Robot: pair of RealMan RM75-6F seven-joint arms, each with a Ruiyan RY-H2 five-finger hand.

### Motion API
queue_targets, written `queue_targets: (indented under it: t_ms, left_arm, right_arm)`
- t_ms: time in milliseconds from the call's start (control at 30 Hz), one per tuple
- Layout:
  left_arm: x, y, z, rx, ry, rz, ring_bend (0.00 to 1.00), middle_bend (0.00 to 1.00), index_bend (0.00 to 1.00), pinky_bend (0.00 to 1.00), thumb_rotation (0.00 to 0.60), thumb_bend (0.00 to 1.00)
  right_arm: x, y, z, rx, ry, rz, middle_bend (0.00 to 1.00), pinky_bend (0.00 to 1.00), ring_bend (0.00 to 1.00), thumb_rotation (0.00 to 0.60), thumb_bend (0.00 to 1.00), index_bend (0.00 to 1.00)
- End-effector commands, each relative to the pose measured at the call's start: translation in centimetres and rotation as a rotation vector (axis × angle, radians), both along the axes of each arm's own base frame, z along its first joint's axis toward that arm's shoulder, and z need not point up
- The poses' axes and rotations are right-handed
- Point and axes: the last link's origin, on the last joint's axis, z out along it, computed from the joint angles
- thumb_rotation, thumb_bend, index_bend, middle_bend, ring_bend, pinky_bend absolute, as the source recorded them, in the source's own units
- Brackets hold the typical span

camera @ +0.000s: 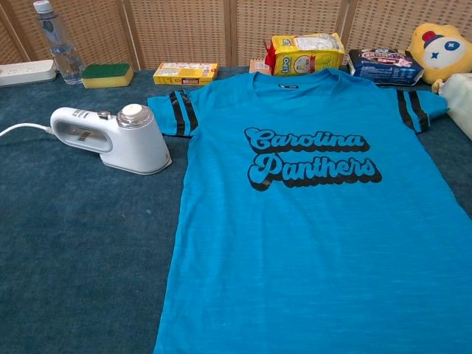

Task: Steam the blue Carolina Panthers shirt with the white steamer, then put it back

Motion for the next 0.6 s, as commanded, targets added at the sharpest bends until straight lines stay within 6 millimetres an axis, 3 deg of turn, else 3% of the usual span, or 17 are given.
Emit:
queue_targets:
  t_ms: [33, 600]
  left_arm:
    - [0.01, 0.09, -0.19, -0.006, 0.000, 0.001, 0.00, 0.07, 0.00, 0.09, 0.600, 0.25]
    - [0.37, 0.11, 0.14, 0.004, -0.007, -0.013, 0.00, 0.07, 0.00, 0.09, 0.600, 0.25]
  right_arm:
    - [-0.06, -0.07, -0.03, 0.002, 0.001, -0.002, 0.21, 0.25, 0.18, 0.600, 0.33, 0.21]
    - [-0.18, -0.39, 0.20, 0.035, -0.003, 0.021, 0.22, 0.27, 0.19, 0.600, 0.33, 0.21]
